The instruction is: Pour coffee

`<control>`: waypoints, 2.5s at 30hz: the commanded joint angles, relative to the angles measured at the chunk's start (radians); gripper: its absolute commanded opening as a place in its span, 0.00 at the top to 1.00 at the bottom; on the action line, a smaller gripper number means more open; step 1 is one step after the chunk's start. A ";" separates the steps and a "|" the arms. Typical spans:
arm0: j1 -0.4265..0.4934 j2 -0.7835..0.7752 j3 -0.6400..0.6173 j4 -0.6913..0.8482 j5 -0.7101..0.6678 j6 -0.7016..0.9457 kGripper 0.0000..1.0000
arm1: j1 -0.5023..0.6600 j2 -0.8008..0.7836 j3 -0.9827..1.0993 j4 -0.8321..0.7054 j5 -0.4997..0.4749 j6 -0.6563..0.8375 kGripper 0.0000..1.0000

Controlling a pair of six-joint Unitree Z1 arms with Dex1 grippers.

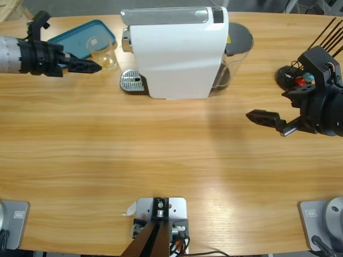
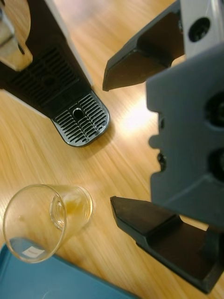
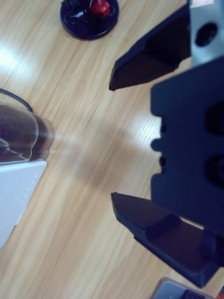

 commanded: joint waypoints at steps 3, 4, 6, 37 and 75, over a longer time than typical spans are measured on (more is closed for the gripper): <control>0.007 0.177 0.001 -0.239 0.140 0.022 0.01 | -0.014 0.003 0.033 -0.019 0.037 -0.020 0.04; 0.007 0.190 -0.002 -0.267 0.155 0.023 0.01 | -0.016 0.006 0.033 -0.020 0.042 -0.023 0.04; 0.007 0.220 -0.017 -0.290 0.162 0.025 0.01 | -0.028 0.012 0.032 -0.025 0.054 -0.033 0.04; -0.008 0.383 -0.065 -0.399 0.155 0.033 0.82 | -0.093 0.046 0.030 -0.044 0.104 -0.068 0.09; -0.191 0.193 0.100 -0.348 0.039 0.074 0.82 | -0.094 0.018 0.036 -0.043 0.121 -0.074 0.11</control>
